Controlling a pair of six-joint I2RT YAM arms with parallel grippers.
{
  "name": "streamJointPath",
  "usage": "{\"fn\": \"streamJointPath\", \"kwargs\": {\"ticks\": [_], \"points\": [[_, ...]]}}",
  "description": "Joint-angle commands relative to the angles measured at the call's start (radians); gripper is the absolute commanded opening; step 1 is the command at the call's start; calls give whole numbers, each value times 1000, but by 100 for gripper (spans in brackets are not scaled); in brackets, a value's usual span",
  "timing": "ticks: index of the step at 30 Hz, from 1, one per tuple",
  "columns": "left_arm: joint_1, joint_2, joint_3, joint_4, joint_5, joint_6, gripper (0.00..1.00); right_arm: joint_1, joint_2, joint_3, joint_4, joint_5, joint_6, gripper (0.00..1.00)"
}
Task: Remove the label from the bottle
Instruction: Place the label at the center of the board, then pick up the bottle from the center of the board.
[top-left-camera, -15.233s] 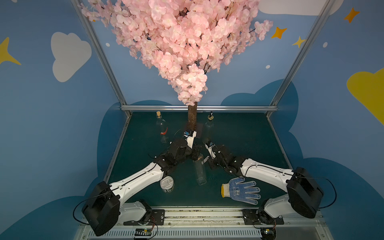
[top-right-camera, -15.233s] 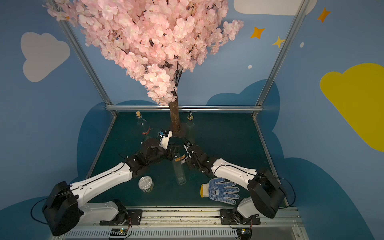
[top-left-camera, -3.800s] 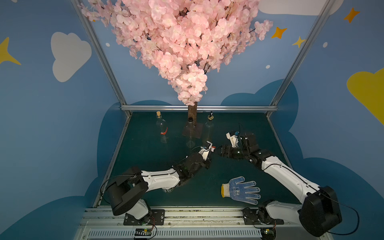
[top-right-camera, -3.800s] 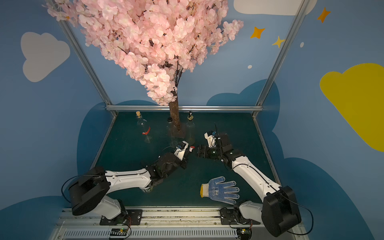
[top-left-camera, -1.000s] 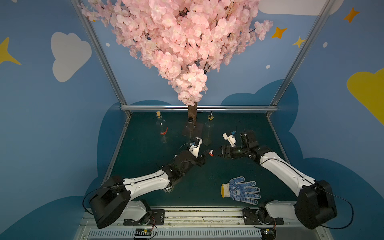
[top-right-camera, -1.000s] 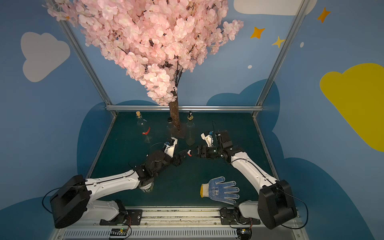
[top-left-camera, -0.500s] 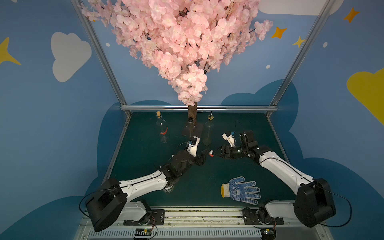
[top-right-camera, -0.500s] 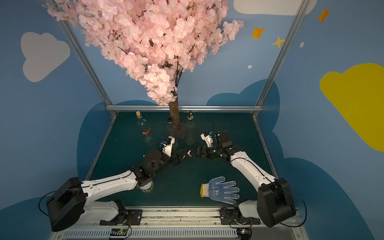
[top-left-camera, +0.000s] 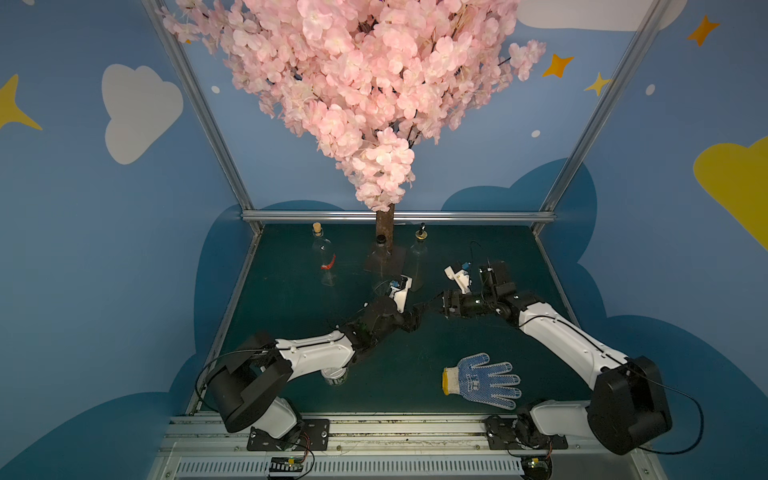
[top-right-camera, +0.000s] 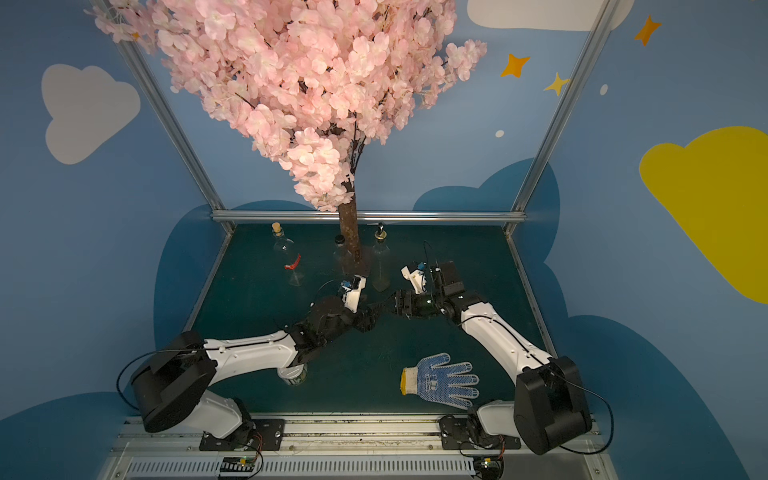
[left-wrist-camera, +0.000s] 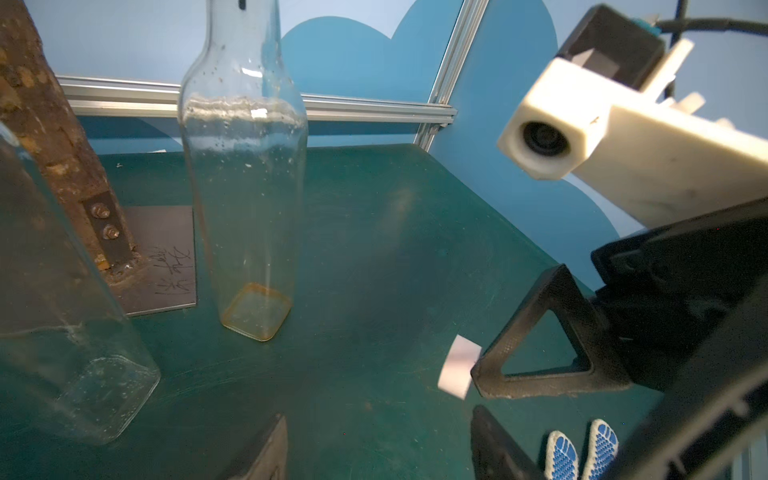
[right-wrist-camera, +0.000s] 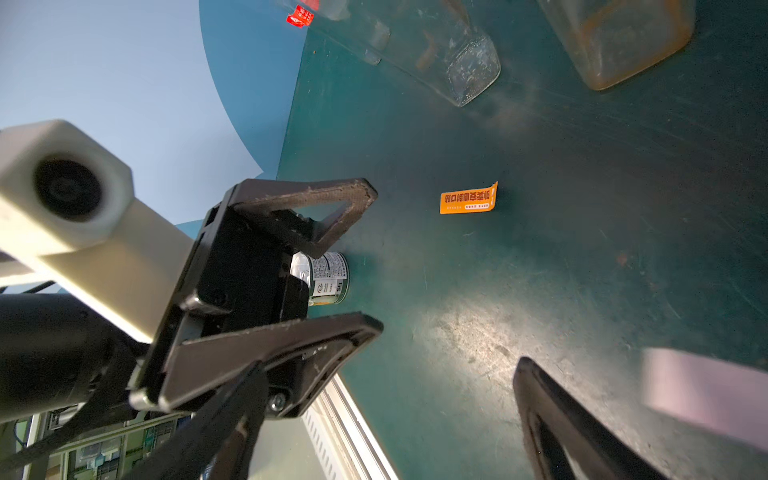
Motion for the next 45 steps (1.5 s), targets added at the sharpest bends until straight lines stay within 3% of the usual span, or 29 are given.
{"fn": "streamJointPath", "kwargs": {"ticks": [1, 12, 19, 25, 31, 32, 45], "points": [[6, -41, -7, -2, -55, -5, 69, -9, 1, 20, 15, 20, -9, 92], [14, -171, -9, -141, -124, 12, 70, -9, 28, 47, -45, 195, -66, 92], [43, -324, 101, -473, -251, 51, 81, 14, -1, 41, -44, 231, -92, 92], [193, -455, 199, -694, -233, 39, 86, 51, -2, 46, -44, 237, -114, 92], [327, -454, 282, -789, -240, 85, 94, 88, -20, 49, -50, 263, -135, 92], [351, -446, 293, -794, -242, 92, 99, 93, -25, 47, -50, 270, -136, 92], [611, -264, 369, -630, -213, 144, 100, 120, -63, 45, -64, 292, -155, 92]]}}
